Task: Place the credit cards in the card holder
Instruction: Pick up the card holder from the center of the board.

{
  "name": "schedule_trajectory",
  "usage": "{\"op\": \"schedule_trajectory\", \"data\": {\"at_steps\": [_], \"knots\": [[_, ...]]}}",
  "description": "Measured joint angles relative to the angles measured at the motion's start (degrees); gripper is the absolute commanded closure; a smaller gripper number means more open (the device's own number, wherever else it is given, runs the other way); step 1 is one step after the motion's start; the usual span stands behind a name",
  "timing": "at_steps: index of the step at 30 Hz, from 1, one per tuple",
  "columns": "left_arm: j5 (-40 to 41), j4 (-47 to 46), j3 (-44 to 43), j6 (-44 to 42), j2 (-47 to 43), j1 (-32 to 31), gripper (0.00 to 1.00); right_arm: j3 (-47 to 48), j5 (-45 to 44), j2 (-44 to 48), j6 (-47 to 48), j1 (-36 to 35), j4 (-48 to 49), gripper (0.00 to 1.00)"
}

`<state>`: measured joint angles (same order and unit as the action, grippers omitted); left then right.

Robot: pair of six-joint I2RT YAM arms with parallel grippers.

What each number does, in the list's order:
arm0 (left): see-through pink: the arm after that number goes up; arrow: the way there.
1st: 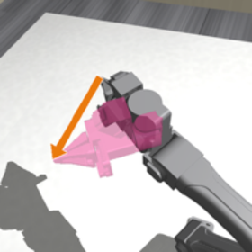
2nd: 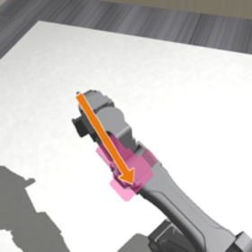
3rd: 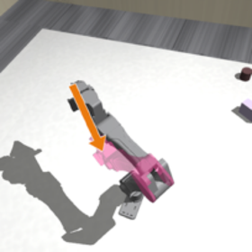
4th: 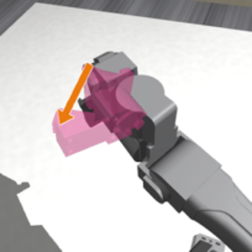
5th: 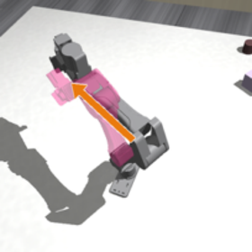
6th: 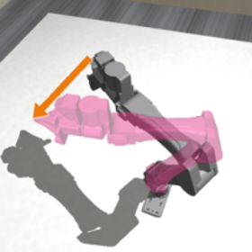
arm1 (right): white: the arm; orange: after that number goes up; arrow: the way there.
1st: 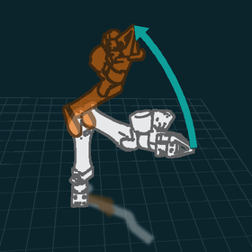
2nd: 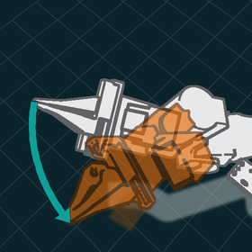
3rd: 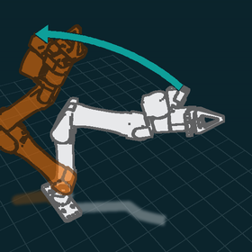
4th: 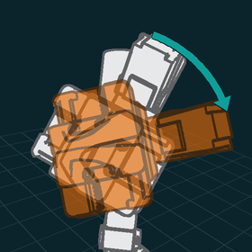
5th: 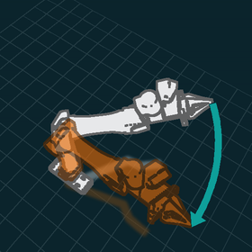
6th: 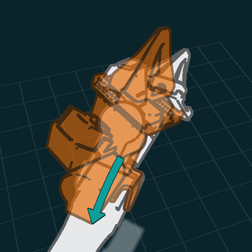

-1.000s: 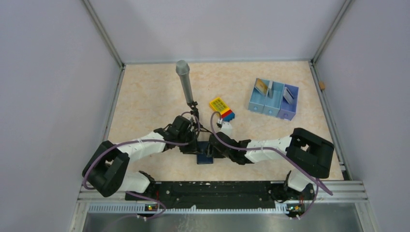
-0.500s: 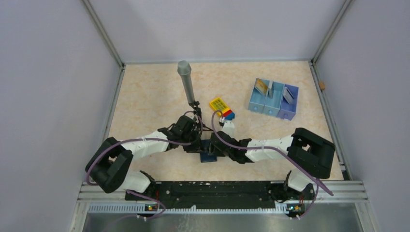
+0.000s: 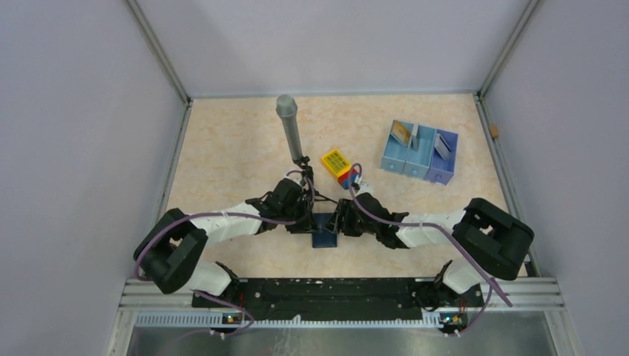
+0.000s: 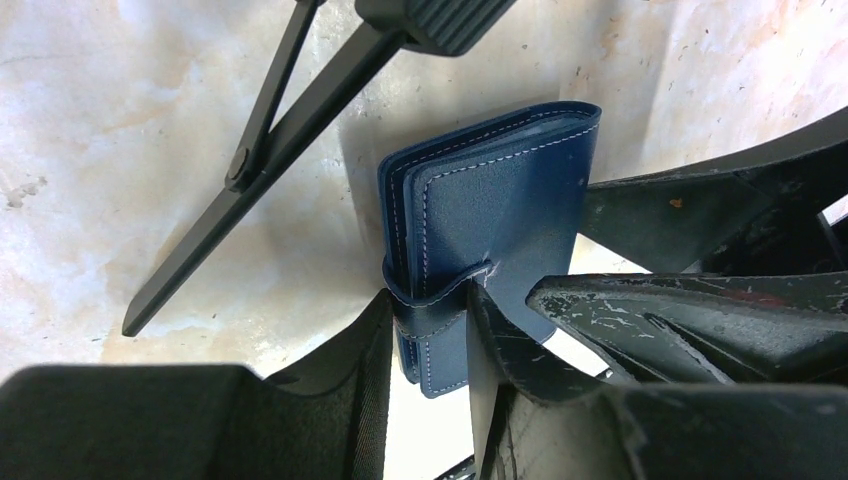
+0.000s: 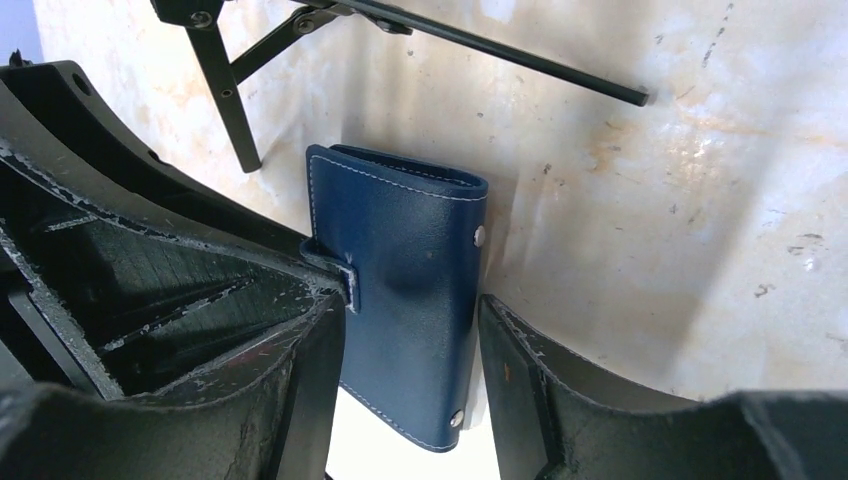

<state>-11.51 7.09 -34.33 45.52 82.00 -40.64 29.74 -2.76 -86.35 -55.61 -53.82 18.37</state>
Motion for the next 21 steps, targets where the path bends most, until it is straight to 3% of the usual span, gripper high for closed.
{"op": "schedule_trajectory", "data": {"at_steps": [9, 14, 17, 21], "knots": [[0.48, -1.55, 1.36, 0.46, -1.07, -0.17, 0.66, -3.1, 3.06, 1.44, 0.15, 2.27, 3.58, 0.46], [1.03, -3.13, 2.86, 0.24, -2.73, -0.37, 0.66, -4.7, 7.61, -2.4, 0.09, 2.64, 13.51, 0.48], [1.49, -4.22, 4.48, -0.22, -4.28, -0.37, 0.67, -6.01, 9.55, -4.72, -0.13, 3.26, 19.5, 0.57], [1.92, -5.44, 6.93, -0.61, -7.1, -0.37, 0.67, -7.74, 10.49, -6.86, -0.48, 3.39, 24.5, 0.8]]}}
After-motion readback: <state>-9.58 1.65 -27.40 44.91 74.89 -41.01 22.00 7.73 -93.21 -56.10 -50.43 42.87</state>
